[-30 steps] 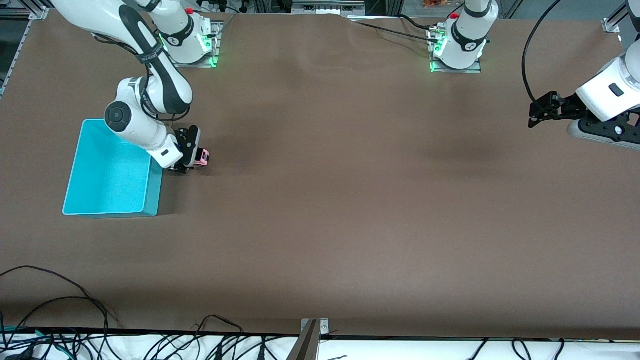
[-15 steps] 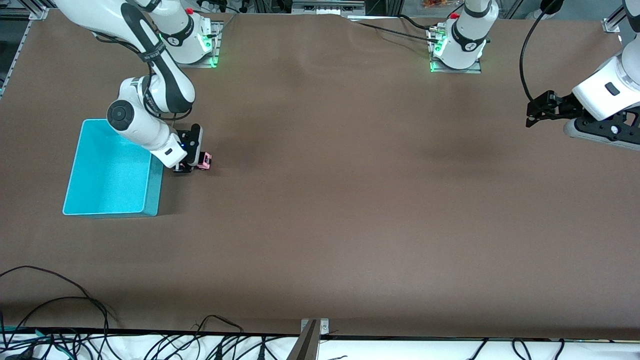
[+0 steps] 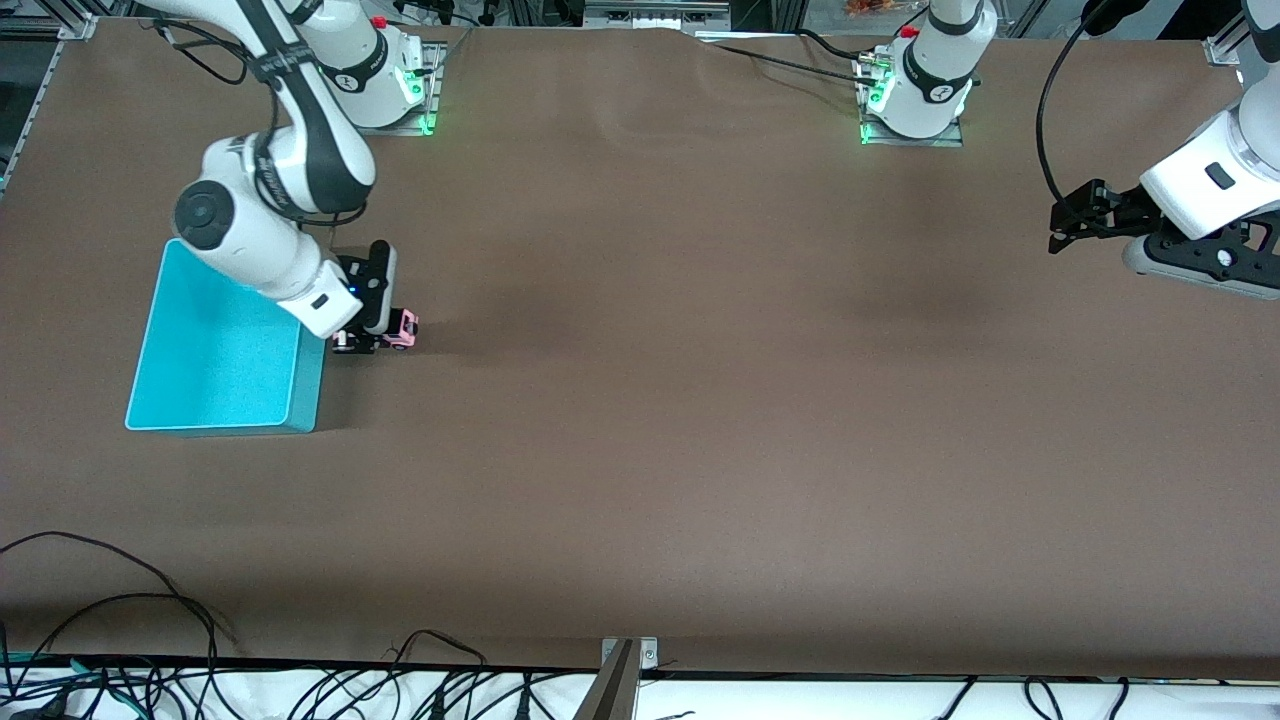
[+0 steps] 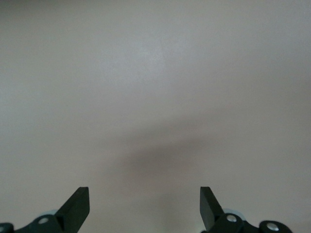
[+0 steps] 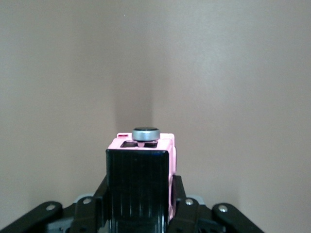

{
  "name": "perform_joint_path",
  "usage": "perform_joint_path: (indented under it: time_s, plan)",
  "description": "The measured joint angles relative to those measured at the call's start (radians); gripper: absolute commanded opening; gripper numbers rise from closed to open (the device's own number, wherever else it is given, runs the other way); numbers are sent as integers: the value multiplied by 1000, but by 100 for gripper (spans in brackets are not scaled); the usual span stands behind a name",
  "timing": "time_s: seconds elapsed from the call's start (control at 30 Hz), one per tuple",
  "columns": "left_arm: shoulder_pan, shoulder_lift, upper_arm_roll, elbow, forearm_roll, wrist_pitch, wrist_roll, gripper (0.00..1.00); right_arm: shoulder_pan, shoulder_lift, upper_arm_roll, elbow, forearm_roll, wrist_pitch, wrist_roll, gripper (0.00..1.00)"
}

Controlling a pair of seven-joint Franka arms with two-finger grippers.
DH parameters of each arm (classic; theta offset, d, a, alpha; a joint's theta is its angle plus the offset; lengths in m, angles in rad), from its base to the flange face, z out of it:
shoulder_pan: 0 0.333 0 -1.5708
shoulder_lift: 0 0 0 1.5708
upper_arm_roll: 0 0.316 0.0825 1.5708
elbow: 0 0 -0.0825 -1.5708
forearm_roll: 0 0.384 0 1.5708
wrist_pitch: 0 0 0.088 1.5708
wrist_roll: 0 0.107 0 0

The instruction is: Wind and store pink jeep toy

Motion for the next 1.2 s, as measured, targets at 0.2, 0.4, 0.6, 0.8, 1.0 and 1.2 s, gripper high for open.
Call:
perform_joint_path:
  time_s: [0.2, 0.4, 0.6, 0.8, 1.0, 1.2]
  plan:
    - [1, 0, 1, 0, 0, -18, 0, 100, -3, -13, -94, 133, 0, -234, -23, 8]
    - [1, 0, 1, 0, 0, -20, 0, 100, -8, -15, -206, 157, 0, -317, -152, 8]
    - [1, 0, 1, 0, 0, -21, 0, 100, -11, -9, -296, 144, 0, -347, -292, 8]
    - [1, 0, 1, 0, 0, -21, 0, 100, -13, -6, -350, 76, 0, -327, -349, 8]
    - [1, 0, 1, 0, 0, -21, 0, 100, -13, -4, -371, -28, 0, -231, -358, 8]
    - [2, 0, 2, 0, 0, -21, 0, 100, -12, 1, -403, -116, 0, -122, -413, 8]
